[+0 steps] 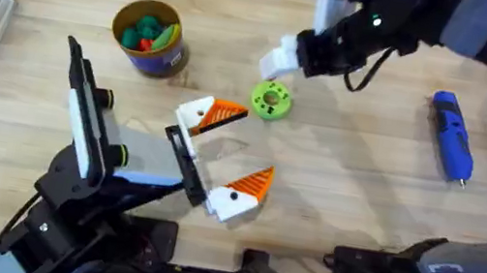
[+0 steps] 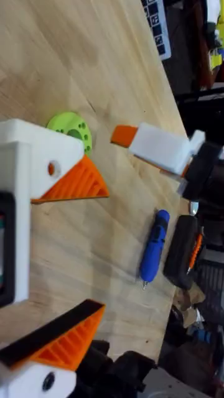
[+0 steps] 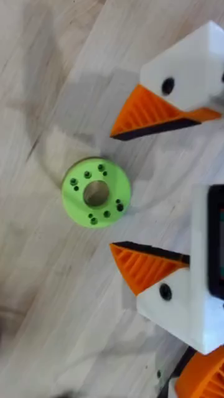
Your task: Pick up the gripper from the table and insert it into the empty holder that is missing its gripper. Then pick up a screw, insert it into the mounting hole, and use the screwdriver to tighten it. Finally, clean up the table by picking up the vegetable and placing it into the bucket.
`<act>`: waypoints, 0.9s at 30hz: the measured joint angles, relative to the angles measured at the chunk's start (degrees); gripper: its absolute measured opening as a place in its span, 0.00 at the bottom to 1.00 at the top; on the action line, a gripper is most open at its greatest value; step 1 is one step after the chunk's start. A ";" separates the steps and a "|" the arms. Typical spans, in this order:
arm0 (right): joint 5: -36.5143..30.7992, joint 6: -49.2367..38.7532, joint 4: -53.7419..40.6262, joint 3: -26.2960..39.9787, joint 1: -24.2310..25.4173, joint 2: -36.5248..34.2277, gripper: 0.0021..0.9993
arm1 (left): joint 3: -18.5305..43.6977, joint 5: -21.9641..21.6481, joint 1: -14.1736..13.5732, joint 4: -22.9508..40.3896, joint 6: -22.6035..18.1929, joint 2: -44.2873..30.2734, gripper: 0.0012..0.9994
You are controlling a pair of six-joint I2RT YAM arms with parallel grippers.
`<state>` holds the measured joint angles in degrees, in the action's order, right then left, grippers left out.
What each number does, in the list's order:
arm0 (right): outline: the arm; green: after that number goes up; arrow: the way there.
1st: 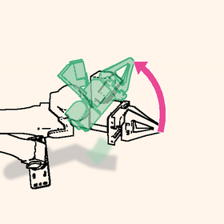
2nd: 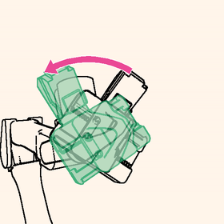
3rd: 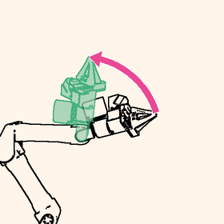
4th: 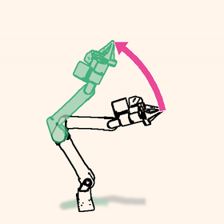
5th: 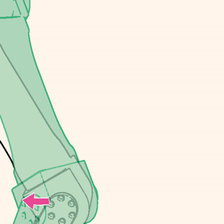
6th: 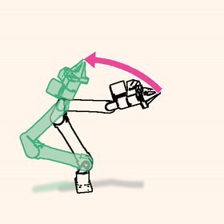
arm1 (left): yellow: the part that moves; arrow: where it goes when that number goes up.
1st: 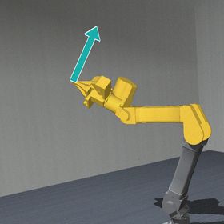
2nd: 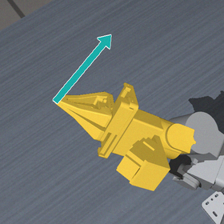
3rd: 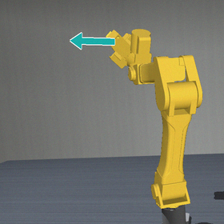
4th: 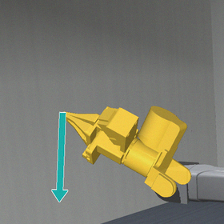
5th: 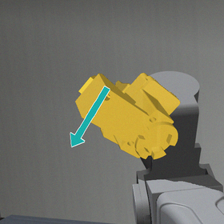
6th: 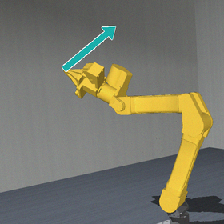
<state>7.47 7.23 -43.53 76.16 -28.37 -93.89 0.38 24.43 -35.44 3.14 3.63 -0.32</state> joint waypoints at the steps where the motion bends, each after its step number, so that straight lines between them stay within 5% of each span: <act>1: -0.98 -0.22 -0.59 0.00 -0.74 0.00 0.92 | 0.00 0.00 0.00 0.00 -0.01 0.00 0.99; 5: -3.37 -0.64 -3.10 0.00 -1.73 0.00 0.75 | 0.00 0.00 0.00 0.00 0.00 0.00 0.99; 20: -1.69 3.03 -4.32 -1.29 -2.97 -3.55 0.65 | 0.00 0.00 0.00 0.00 0.01 0.00 0.99; 27: -1.69 3.05 -2.71 -1.40 -6.00 -7.89 0.48 | 0.00 0.00 0.00 0.00 0.01 0.02 0.99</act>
<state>5.78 10.28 -46.24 74.76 -34.37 -101.78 0.38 24.43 -35.44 3.14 3.64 -0.30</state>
